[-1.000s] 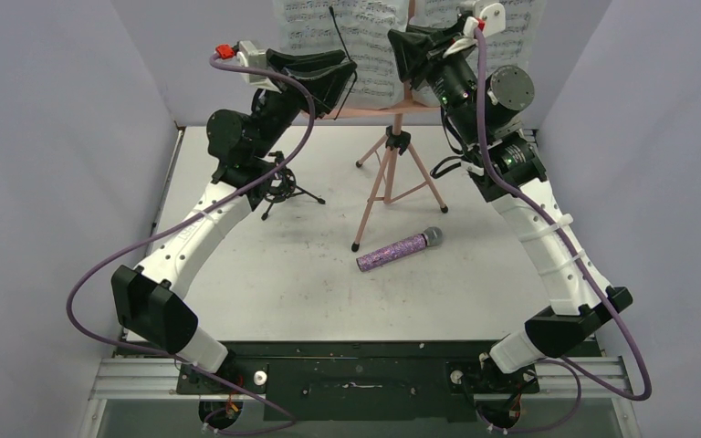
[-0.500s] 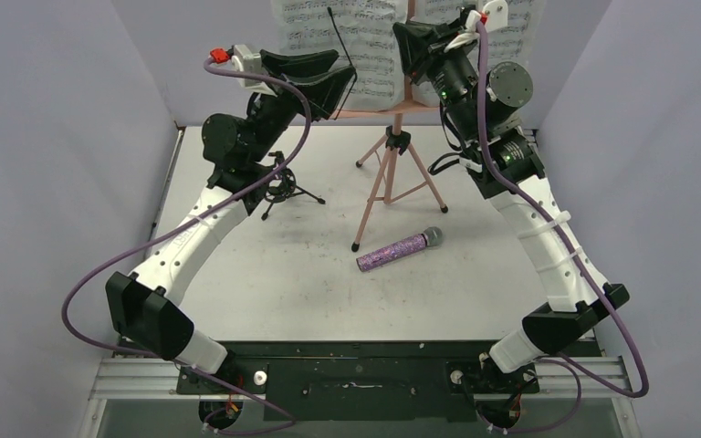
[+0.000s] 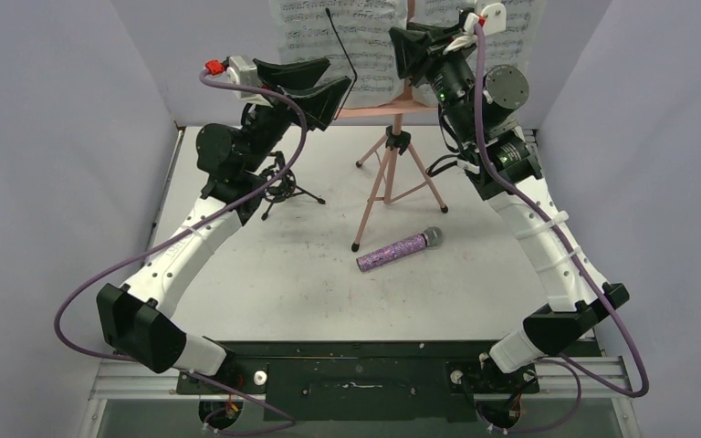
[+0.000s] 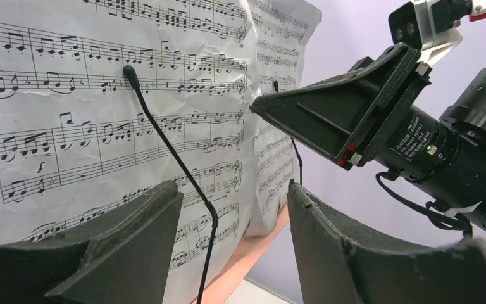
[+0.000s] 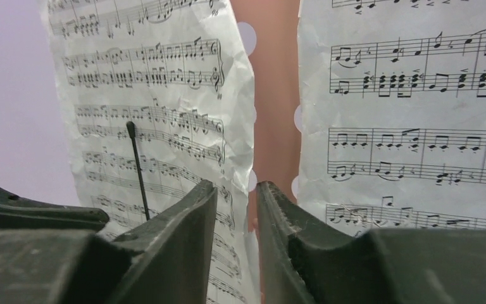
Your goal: Set up the instrument practice props
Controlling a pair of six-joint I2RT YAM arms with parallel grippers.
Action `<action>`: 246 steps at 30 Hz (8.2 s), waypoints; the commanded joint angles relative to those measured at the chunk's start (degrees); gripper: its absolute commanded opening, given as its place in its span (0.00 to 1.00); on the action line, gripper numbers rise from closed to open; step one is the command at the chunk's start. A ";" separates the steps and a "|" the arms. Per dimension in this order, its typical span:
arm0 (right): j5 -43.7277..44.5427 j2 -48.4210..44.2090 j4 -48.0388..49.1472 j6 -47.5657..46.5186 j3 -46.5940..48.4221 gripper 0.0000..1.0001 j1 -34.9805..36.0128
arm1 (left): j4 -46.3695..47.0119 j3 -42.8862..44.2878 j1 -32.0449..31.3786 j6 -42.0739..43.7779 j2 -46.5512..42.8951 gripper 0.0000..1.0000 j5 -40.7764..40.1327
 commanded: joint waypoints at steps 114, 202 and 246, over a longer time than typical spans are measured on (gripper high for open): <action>-0.71 -34.61 -20.05 8.34 -50.01 0.90 0.13 | -59.72 0.16 12.18 14.09 9.66 0.89 -27.35; 6.78 -33.58 -24.50 11.34 -51.24 0.90 -0.52 | -112.83 3.51 -15.17 -52.28 -3.22 0.00 -48.15; 2.68 -37.84 -25.13 19.53 -56.59 0.90 -9.26 | -53.91 -9.81 -20.60 6.55 -10.94 0.97 -17.19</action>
